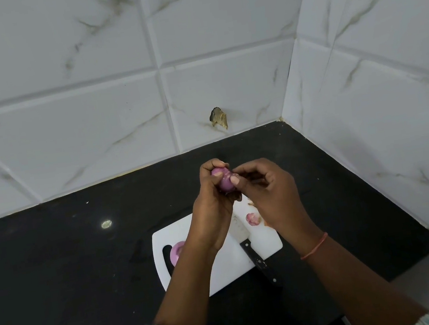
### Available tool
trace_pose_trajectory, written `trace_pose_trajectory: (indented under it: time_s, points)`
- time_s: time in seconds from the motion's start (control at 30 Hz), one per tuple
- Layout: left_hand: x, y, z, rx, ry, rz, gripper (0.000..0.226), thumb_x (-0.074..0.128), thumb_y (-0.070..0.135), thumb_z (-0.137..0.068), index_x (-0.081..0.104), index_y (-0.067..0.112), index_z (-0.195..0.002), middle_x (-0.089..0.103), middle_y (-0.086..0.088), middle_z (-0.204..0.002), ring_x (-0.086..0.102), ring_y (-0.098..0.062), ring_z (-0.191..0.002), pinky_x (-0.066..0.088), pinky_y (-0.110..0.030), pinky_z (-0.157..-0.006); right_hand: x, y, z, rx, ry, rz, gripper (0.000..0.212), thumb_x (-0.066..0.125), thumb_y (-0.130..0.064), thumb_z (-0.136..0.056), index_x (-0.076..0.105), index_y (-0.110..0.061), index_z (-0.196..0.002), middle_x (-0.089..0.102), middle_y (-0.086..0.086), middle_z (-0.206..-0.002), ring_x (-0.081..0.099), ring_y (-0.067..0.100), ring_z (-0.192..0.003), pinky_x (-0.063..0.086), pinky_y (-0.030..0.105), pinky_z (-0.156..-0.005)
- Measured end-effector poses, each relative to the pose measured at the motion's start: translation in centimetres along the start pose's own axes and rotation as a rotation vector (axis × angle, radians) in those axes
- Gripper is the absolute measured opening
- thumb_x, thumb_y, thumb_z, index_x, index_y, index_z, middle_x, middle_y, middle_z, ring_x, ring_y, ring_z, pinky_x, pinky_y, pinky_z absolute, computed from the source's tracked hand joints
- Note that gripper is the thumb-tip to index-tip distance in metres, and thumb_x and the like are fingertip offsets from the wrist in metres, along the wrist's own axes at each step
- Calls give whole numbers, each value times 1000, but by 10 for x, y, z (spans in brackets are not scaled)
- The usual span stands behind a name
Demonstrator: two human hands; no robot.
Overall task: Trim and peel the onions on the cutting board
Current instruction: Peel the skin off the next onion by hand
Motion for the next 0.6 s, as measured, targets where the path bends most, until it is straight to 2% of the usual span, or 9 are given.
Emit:
trace_pose_trajectory:
  time_s: [0.17, 0.27, 0.37, 0.47, 0.53, 0.6]
  points:
    - [-2, 3, -2, -8, 32, 208, 16, 56, 16, -85, 65, 26, -95, 58, -4, -117, 58, -18, -94, 50, -30, -77, -5, 4, 0, 6, 49, 19, 3, 67, -13, -89, 68, -11, -92, 68, -2, -88, 64, 4, -83, 48, 9, -70]
    - [-4, 3, -4, -32, 50, 246, 21, 54, 18, -91, 60, 19, -112, 61, -12, -124, 62, -24, -97, 55, -33, -80, -10, 8, -1, 37, 91, 8, 3, 67, -15, -90, 67, -13, -92, 68, -5, -86, 64, 3, -81, 49, 10, -69]
    - [-5, -4, -3, -119, 71, 229, 31, 38, 28, -104, 53, 14, -128, 63, -18, -128, 66, -31, -100, 53, -37, -86, -22, 12, -3, 60, 180, -8, 4, 68, -12, -89, 67, -13, -93, 68, -6, -85, 65, 5, -77, 51, 12, -64]
    - [-6, -9, -2, -199, 103, 190, 38, 35, 41, -104, 55, 13, -121, 66, -19, -125, 67, -28, -90, 52, -33, -79, -37, 34, -6, 76, 235, 92, 10, 69, -7, -87, 65, -15, -93, 66, -6, -86, 64, 3, -75, 52, 12, -64]
    - [-6, -11, -1, -234, 119, 186, 41, 38, 48, -101, 56, 14, -114, 68, -17, -122, 64, -22, -80, 49, -30, -75, -43, 65, -5, 117, 210, 250, 14, 69, -3, -85, 67, -16, -91, 68, -5, -87, 65, 5, -80, 54, 15, -71]
    - [-6, -13, -2, -261, 136, 218, 46, 43, 52, -98, 56, 11, -116, 68, -17, -122, 61, -16, -74, 50, -26, -71, -48, 98, 2, 205, 173, 367, 17, 68, 2, -84, 71, -12, -92, 69, 1, -92, 66, 12, -87, 51, 16, -76]
Point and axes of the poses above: each hand's wrist, its own z-axis away from the middle knuckle, its own x-axis out of the palm, y = z × x, the point moved 6 cm from there along -z, towards the middle knuckle
